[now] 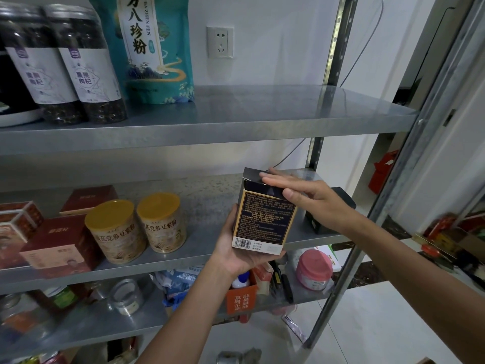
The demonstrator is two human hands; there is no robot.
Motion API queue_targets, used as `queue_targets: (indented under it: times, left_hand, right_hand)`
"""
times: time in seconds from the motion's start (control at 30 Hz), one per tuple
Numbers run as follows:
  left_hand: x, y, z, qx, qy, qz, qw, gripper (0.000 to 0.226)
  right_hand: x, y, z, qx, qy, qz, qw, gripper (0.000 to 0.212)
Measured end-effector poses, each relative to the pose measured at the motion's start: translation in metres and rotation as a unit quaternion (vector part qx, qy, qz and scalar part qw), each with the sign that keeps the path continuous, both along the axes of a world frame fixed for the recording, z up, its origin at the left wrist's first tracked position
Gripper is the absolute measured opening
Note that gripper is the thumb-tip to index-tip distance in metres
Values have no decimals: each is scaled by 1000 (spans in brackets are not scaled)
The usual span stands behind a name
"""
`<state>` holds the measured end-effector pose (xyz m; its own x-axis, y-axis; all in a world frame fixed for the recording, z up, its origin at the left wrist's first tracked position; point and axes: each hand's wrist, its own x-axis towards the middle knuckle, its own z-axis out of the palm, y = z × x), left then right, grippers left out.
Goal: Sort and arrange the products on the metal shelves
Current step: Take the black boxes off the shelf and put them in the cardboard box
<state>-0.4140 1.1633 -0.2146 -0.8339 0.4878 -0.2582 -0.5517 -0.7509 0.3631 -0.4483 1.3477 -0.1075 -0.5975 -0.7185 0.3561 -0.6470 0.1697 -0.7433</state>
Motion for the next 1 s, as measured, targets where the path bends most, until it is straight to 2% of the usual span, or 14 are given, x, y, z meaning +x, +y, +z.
queue_targets:
  times: [0.27,0.5,0.7,0.77,0.87,0.93,1.0]
  left_hand:
    - [0,-4,1,-15,17,8,1000,89]
    - [7,-3,3,19,19,-4,1000,83]
    - [6,-6,5,-23,25,2,999,84]
    - [5,-4,4,-30,20,22,999,83]
    - [3,3,7,-46,16,64,997,79]
    - [4,7,8,-60,14,114,992,76]
    - [4,13,7,-98,28,192,976,71]
  right_hand:
    - [-2,-5,11,20,17,7,1000,41]
    - [6,-9,-1,27,15,2,1000,38]
    - [13,0,-2,53,36,-19,998,40]
    - [16,-1,2,60,96,-47,992,36]
    - [24,-9,-6,119,201,-103,967,45]
    - [33,-15,-21,97,213,-157,960,50]
    - [40,-19,-33,40,166,-234,957,55]
